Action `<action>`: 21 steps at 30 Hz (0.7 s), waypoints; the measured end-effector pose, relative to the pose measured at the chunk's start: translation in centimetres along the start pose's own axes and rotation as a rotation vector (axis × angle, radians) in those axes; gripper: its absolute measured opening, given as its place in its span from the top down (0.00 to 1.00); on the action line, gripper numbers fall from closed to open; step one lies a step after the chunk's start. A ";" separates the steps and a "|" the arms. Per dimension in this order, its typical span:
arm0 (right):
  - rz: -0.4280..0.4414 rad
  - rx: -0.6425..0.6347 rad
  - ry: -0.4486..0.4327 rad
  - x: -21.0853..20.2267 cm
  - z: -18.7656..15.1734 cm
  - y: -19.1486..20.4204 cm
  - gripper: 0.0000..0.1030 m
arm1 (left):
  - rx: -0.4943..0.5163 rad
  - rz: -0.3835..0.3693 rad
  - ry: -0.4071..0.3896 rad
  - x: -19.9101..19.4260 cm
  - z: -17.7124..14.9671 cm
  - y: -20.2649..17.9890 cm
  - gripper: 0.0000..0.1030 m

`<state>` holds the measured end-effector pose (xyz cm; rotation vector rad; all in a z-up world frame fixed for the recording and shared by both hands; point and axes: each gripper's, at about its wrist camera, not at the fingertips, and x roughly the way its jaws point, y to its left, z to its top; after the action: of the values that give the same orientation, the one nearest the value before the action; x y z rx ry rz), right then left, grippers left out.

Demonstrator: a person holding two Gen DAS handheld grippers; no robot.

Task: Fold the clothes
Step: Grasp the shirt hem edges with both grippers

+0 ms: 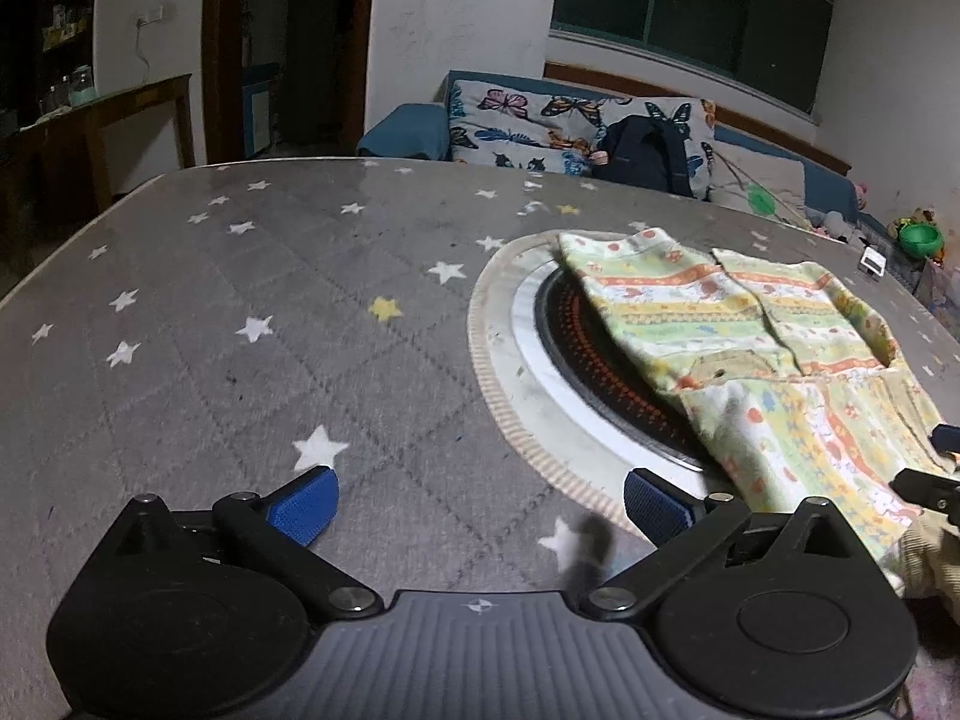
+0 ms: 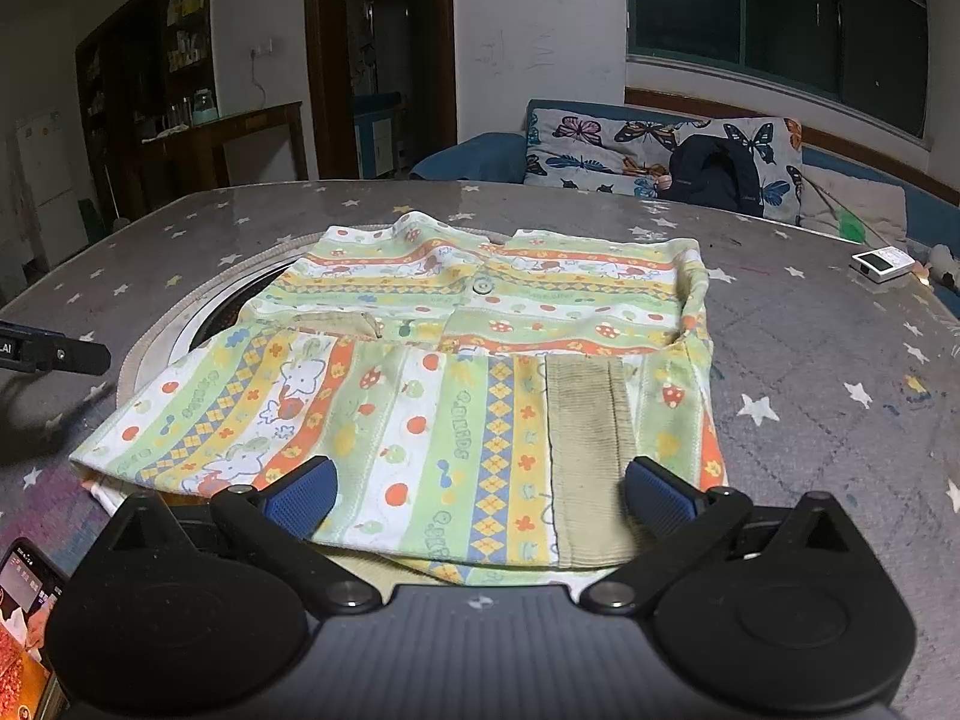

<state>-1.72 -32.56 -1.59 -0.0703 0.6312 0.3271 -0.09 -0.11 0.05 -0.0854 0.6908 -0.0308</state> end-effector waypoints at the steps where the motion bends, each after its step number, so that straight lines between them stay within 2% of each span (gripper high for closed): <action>1: 0.001 0.001 0.001 0.0 0.0 0.0 0.00 | 0.005 0.003 -0.005 -0.1 0.0 -0.2 0.00; 5: 0.004 0.004 0.002 0.1 0.0 0.0 0.00 | 0.022 0.014 -0.021 -0.7 -0.2 -0.8 0.00; 7: 0.003 0.003 0.000 -0.2 -0.1 0.1 0.00 | -0.003 0.005 0.017 -0.4 -0.2 0.0 0.00; 11: -0.005 -0.006 0.004 0.1 0.0 0.1 0.00 | 0.031 0.019 0.042 0.6 -0.1 -0.3 0.00; 14: -0.008 -0.011 0.004 0.2 0.0 0.1 0.00 | 0.015 0.013 0.055 0.6 0.2 -0.2 0.00; 16: 0.004 -0.004 -0.009 -0.1 0.0 0.1 0.04 | -0.001 -0.017 0.056 0.5 0.5 0.0 0.00; 17: 0.013 0.004 -0.017 -0.3 0.0 -0.2 0.11 | -0.006 -0.037 0.050 0.3 0.7 0.0 0.00; 21: -0.014 0.069 -0.034 -1.6 0.4 -2.1 0.21 | 0.060 -0.065 -0.003 -0.6 1.0 -2.0 0.00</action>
<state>-1.98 -34.88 -0.38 -0.0027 0.6075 0.2918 0.10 -2.04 1.37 -0.0506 0.6836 -0.1140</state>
